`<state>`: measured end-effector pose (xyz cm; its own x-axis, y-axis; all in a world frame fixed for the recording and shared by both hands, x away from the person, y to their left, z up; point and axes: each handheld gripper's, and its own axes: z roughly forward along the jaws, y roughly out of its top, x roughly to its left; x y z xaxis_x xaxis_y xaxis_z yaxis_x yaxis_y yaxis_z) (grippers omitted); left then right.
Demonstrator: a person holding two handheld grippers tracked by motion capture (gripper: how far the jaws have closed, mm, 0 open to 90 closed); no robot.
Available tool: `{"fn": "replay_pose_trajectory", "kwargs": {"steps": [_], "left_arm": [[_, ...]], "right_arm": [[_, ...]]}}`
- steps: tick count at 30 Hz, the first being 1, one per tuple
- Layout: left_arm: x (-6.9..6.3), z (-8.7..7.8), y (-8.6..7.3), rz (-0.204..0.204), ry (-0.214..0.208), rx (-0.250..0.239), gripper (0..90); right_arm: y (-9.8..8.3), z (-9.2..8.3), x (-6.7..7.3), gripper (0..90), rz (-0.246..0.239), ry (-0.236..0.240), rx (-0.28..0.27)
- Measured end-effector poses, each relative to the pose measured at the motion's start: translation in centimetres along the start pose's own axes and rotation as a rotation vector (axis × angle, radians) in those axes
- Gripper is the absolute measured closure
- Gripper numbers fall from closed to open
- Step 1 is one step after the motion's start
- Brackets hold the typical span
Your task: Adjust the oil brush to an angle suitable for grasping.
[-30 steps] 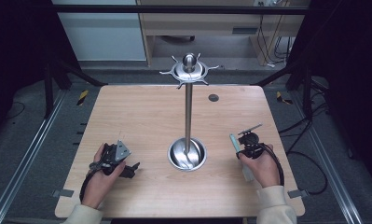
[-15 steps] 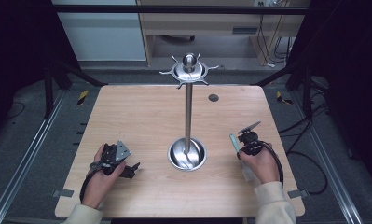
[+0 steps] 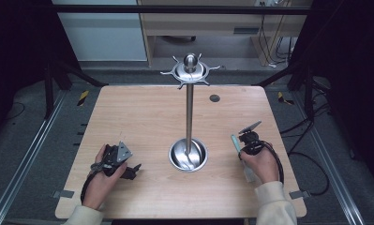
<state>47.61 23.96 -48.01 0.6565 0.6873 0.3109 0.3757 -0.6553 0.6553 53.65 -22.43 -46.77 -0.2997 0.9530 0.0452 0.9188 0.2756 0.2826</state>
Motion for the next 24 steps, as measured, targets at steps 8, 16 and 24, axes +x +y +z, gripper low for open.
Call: {"fn": "replay_pose_trajectory", "kwargs": {"steps": [8,16,24], "left_arm": [[-0.05,0.02,0.03,0.0,0.0,-0.002,3.1],[-0.1,0.04,0.06,0.001,-0.001,0.001,3.1],[-0.04,0.04,0.02,-0.001,-0.002,-0.002,3.1]], "right_arm": [[0.04,0.02,-0.04,81.0,0.021,0.001,-0.001],[-0.03,0.0,0.13,82.2,0.05,-0.011,-0.005],[-0.15,-0.22,-0.08,82.6,0.056,0.011,-0.026]]}}
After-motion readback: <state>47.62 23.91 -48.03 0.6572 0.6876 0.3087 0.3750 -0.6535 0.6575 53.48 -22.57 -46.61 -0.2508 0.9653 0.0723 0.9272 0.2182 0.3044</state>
